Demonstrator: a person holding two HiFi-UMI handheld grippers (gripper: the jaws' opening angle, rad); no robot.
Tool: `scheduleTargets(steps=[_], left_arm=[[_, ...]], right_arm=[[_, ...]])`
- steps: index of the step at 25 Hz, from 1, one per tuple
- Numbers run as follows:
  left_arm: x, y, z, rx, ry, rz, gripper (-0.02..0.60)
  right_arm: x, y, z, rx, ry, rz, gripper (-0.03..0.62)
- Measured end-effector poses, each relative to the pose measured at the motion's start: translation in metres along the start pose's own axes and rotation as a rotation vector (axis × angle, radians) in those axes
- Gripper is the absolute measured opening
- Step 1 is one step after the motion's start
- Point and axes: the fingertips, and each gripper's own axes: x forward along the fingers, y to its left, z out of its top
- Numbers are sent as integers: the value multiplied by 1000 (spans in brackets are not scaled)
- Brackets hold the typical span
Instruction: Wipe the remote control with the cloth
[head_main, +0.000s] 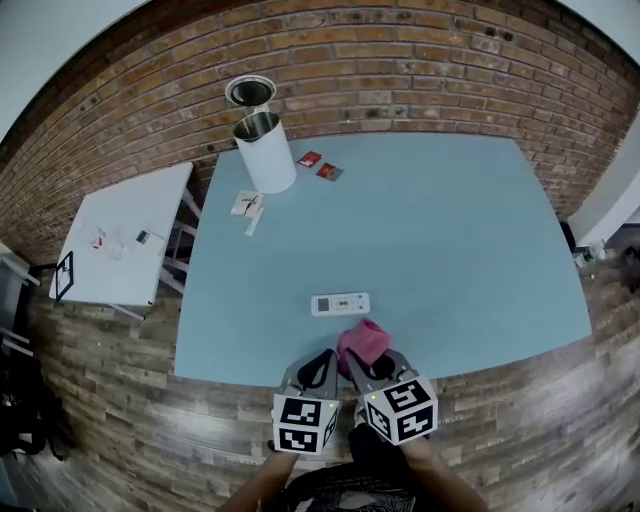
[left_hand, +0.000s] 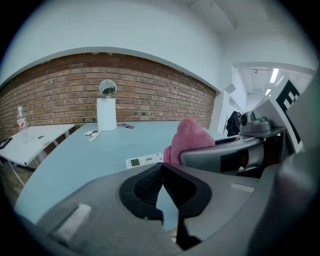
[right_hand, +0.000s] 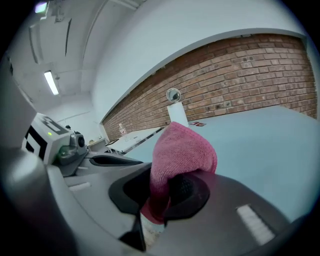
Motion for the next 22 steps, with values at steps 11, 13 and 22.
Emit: scheduleTargets(steps=[11, 13, 22], left_arm=[[56, 33, 2, 268, 133, -46, 57], [68, 34, 5, 362, 158, -88, 65], [115, 34, -11, 802, 398, -344, 171]], right_arm=[[22, -26, 10, 14, 35, 55, 64], [21, -32, 9, 26, 43, 43, 64], [23, -53, 9, 83, 48, -32, 64]])
